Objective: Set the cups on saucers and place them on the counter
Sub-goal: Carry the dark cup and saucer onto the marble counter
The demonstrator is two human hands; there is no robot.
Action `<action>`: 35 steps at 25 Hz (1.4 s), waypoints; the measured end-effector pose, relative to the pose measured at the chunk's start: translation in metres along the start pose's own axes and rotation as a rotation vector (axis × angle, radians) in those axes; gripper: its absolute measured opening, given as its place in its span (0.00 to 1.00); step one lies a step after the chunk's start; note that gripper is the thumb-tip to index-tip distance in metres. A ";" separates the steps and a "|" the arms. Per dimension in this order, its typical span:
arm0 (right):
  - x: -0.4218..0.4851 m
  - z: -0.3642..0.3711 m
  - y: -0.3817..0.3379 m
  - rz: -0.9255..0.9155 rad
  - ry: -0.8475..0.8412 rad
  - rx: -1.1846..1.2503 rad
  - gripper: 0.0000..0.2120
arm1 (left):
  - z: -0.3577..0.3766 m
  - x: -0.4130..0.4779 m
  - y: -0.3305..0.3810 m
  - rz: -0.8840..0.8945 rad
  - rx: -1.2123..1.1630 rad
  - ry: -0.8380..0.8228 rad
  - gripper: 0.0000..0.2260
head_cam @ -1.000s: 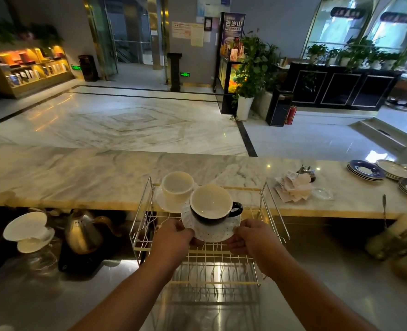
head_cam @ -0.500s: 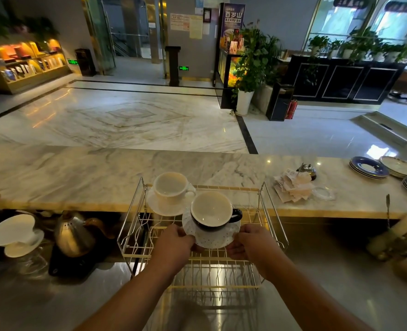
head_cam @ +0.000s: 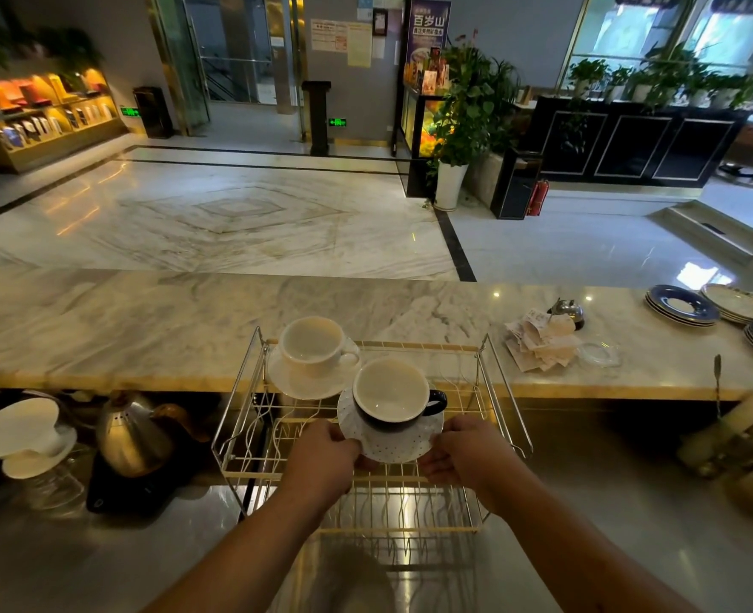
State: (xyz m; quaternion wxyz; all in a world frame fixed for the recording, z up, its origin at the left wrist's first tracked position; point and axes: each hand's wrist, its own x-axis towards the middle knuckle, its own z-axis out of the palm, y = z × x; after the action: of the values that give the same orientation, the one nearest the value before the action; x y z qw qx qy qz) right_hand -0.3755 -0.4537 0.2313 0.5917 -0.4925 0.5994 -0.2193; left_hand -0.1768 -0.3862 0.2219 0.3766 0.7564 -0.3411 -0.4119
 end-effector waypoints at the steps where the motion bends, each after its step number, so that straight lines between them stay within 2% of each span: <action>1: 0.000 0.000 0.000 0.004 0.003 -0.004 0.06 | 0.000 -0.001 0.000 0.002 0.003 -0.001 0.03; 15: 0.004 0.001 -0.005 0.055 -0.019 -0.061 0.07 | -0.001 -0.004 -0.001 -0.011 0.071 -0.021 0.04; 24: -0.011 0.002 -0.011 0.046 0.043 -0.163 0.04 | -0.003 -0.009 0.001 0.029 0.143 -0.037 0.04; 26: -0.020 0.001 -0.009 -0.018 0.098 -0.287 0.05 | -0.007 -0.014 -0.001 0.053 0.156 -0.020 0.07; 28: -0.034 0.002 -0.001 -0.165 0.193 -0.398 0.06 | -0.013 -0.020 -0.007 0.131 0.197 0.034 0.11; 31: -0.059 0.008 0.017 -0.501 0.377 -0.722 0.06 | -0.022 -0.031 -0.020 0.435 0.519 0.154 0.12; 33: -0.070 0.019 0.030 -0.681 0.346 -0.897 0.15 | -0.024 -0.037 -0.030 0.653 0.680 0.160 0.16; 35: -0.075 0.031 0.039 -0.739 0.244 -1.052 0.23 | -0.025 -0.037 -0.038 0.777 0.821 0.081 0.23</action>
State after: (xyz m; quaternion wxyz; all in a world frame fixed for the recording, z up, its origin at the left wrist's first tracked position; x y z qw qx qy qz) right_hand -0.3731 -0.3640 0.2289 0.0852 -0.8613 0.4809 -0.1402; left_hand -0.1627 -0.3299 0.2123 0.1883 0.6748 -0.7120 -0.0471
